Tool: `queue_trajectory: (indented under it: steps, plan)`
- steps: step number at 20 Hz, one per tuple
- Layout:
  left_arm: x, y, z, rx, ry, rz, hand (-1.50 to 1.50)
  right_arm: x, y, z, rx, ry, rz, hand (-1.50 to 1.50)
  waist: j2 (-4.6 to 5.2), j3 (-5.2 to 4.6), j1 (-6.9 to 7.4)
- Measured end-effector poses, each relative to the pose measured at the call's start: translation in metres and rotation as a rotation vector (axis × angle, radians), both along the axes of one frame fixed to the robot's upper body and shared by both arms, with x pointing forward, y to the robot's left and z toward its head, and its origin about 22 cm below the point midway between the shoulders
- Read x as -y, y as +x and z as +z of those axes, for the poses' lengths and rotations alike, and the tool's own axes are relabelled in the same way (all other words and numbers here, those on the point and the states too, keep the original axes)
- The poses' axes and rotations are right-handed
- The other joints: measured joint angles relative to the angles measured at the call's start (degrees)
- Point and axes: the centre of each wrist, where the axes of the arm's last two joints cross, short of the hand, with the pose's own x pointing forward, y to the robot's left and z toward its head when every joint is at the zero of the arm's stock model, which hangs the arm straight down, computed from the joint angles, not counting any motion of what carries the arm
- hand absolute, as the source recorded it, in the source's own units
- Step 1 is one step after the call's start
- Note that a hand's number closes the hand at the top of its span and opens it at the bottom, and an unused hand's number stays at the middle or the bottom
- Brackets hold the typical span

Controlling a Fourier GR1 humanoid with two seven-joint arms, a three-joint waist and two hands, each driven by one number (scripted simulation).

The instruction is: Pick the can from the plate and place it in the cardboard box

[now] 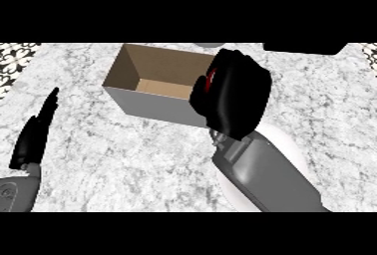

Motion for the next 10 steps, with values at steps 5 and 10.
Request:
queue_trajectory:
  steps: [5,10]
  plan:
    - [0.004,0.003,0.002,0.001,0.001,-0.014,0.00,0.003,0.038,0.002,-0.048,0.051,-0.025,1.50,0.36,0.00,0.74]
    - [0.003,0.008,0.007,0.013,-0.002,-0.020,0.00,0.008,0.073,-0.009,-0.102,0.077,-0.073,1.50,0.65,-0.02,0.98]
